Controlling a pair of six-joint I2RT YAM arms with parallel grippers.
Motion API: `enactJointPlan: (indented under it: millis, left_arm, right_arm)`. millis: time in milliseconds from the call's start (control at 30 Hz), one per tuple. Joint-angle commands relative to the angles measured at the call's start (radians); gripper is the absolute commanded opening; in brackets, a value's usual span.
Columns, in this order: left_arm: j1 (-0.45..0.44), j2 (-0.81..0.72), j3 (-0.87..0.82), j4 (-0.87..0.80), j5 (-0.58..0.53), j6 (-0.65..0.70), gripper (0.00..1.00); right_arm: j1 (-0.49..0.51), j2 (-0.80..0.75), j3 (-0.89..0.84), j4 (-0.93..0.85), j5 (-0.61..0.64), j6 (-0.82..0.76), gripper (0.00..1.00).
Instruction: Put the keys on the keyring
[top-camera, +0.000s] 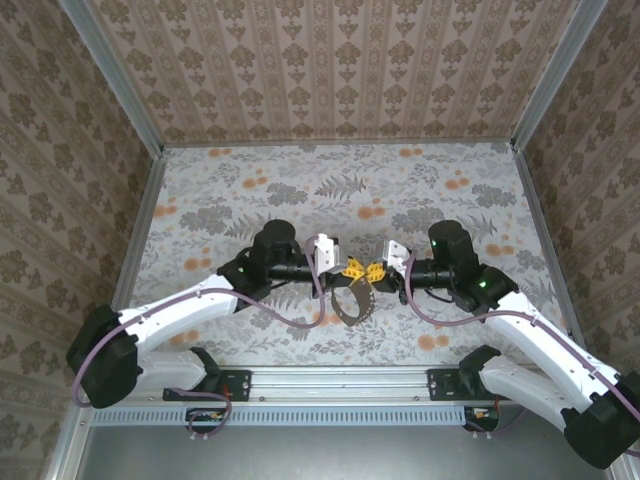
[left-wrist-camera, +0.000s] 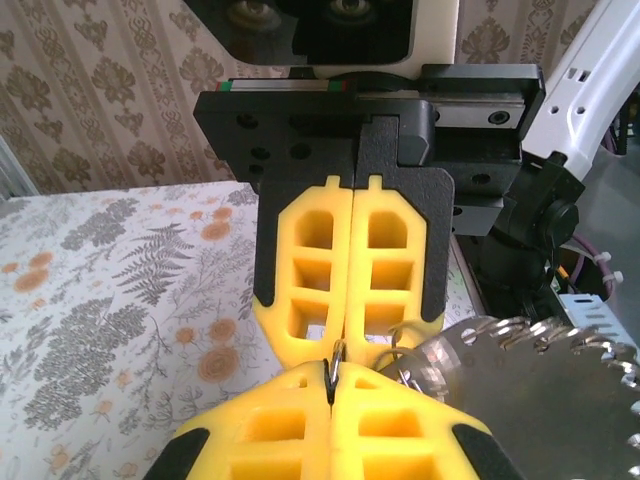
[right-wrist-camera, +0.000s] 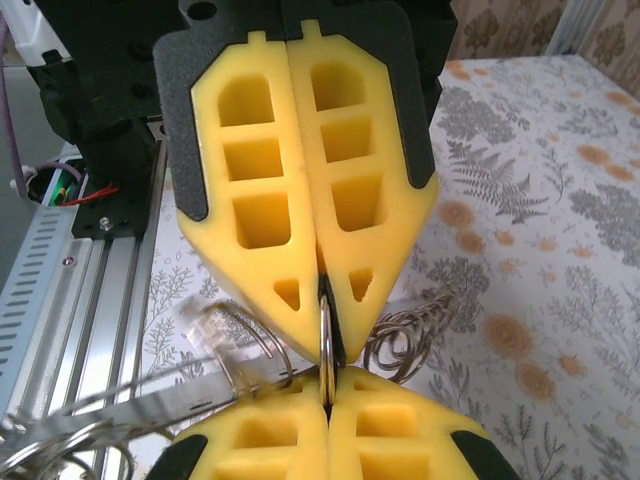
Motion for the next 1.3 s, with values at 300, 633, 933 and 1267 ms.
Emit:
enactJointPlan:
  millis: [300,633,933,1267]
  left_arm:
    - [0.034,0.035,0.127,-0.279,0.022,0.086,0.25]
    - [0.009,0.115,0.209,-0.337,-0.001,0.087,0.25]
    - [-0.018,0.141,0.245,-0.389,0.009,0.143,0.20]
    - [-0.008,0.080,0.220,-0.426,-0.001,0.232,0.00]
  right_arm:
    - [0.011,0.043,0.106,-0.154,0.104,-0.080,0.00]
    - [0.035,0.043,0.114,-0.182,0.141,-0.092,0.00]
    - [0.052,0.048,0.114,-0.182,0.157,-0.094,0.00]
    - [0.055,0.010,0.086,-0.186,0.159,-0.111,0.08]
